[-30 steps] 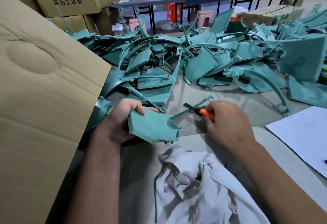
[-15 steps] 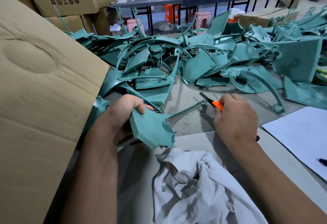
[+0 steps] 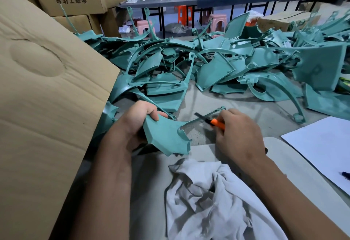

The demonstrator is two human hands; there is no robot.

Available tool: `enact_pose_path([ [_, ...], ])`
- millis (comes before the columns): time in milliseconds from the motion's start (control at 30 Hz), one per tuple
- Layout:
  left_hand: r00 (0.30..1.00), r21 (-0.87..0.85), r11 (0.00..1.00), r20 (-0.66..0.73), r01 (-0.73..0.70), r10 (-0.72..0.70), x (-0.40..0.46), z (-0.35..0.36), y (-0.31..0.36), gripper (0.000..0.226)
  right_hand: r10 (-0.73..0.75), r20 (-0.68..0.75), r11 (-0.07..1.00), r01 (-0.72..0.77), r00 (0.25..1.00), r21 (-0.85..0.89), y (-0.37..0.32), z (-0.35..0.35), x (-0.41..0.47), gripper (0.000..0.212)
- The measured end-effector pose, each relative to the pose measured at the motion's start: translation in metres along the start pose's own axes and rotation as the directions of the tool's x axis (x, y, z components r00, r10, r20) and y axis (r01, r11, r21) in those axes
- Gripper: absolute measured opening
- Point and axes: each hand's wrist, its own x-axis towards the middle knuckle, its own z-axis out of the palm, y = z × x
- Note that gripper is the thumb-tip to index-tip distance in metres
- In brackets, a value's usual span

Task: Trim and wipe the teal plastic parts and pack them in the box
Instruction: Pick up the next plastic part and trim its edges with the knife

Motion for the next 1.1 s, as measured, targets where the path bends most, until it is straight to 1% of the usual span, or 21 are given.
enact_pose_path([
  [67,1.0,0.0,1.0,0.009,0.011,-0.011,0.001,-0.001,0.0,0.051,-0.096,0.042,0.992,0.092,0.995,0.089,-0.008,0.0,-0.003,0.007],
  [100,1.0,-0.002,1.0,0.022,0.021,-0.021,0.001,-0.003,-0.001,0.051,-0.103,0.04,0.988,0.097,0.994,0.119,-0.01,-0.001,-0.002,0.007],
  [133,0.999,-0.006,1.0,0.036,0.028,-0.028,0.001,-0.004,-0.001,0.052,-0.079,0.014,0.989,0.077,0.997,0.125,-0.01,0.0,-0.001,0.007],
  [200,0.998,-0.023,0.999,0.06,0.037,-0.035,0.001,-0.005,-0.001,0.053,0.024,-0.052,0.998,-0.021,0.998,0.066,-0.006,0.0,0.002,0.01],
  [267,0.996,-0.058,0.997,0.081,0.046,-0.041,0.002,-0.006,-0.002,0.053,0.076,-0.042,0.997,-0.077,0.996,-0.026,-0.002,0.002,0.002,0.011],
  [300,0.995,-0.078,0.996,0.091,0.052,-0.045,0.003,-0.006,-0.002,0.053,0.063,-0.015,0.997,-0.063,0.998,-0.036,-0.001,0.002,0.001,0.011],
  [367,0.993,-0.137,0.988,0.112,0.064,-0.049,0.003,-0.004,-0.001,0.051,-0.033,0.033,0.998,0.031,0.999,0.053,-0.001,0.002,-0.001,0.012],
  [433,0.988,-0.227,0.971,0.145,0.078,-0.046,0.004,-0.002,-0.001,0.047,-0.128,0.012,0.976,0.124,0.992,0.177,-0.003,-0.001,-0.001,0.016],
  [500,0.981,-0.314,0.945,0.191,0.086,-0.026,0.005,-0.001,-0.002,0.054,-0.119,-0.084,0.96,0.136,0.989,0.246,-0.003,-0.005,0.001,0.018],
  [567,0.967,-0.394,0.914,0.253,0.1,0.004,0.004,-0.002,-0.003,0.065,-0.11,-0.147,0.941,0.15,0.983,0.302,-0.001,-0.007,0.003,0.017],
  [667,0.932,-0.544,0.82,0.361,0.178,0.037,0.005,-0.002,-0.005,0.066,-0.158,-0.16,0.904,0.208,0.974,0.374,0.001,-0.006,0.002,0.012],
  [733,0.914,-0.572,0.79,0.405,0.222,0.036,0.008,-0.005,-0.008,0.064,-0.136,-0.153,0.904,0.186,0.979,0.384,0.004,-0.004,0.003,0.011],
  [833,0.899,-0.533,0.812,0.437,0.238,0.023,0.013,-0.01,-0.01,0.06,-0.086,-0.169,0.914,0.145,0.982,0.378,0.011,-0.003,0.008,0.011],
  [900,0.894,-0.53,0.813,0.447,0.241,0.027,0.015,-0.013,-0.01,0.062,-0.021,-0.208,0.927,0.097,0.978,0.363,0.017,-0.004,0.011,0.014],
  [967,0.894,-0.525,0.817,0.447,0.24,0.024,0.015,-0.014,-0.012,0.065,0.111,-0.249,0.943,-0.023,0.962,0.332,0.026,-0.006,0.014,0.018],
  [1033,0.908,-0.518,0.827,0.418,0.22,0.019,0.017,-0.015,-0.013,0.067,0.226,-0.276,0.949,-0.147,0.934,0.281,0.034,-0.008,0.016,0.015],
  [1067,0.914,-0.511,0.833,0.406,0.21,0.018,0.018,-0.014,-0.014,0.066,0.235,-0.288,0.95,-0.158,0.928,0.268,0.036,-0.01,0.016,0.014],
  [1100,0.919,-0.502,0.841,0.393,0.203,0.012,0.018,-0.014,-0.013,0.064,0.196,-0.301,0.955,-0.112,0.933,0.275,0.034,-0.012,0.016,0.012],
])
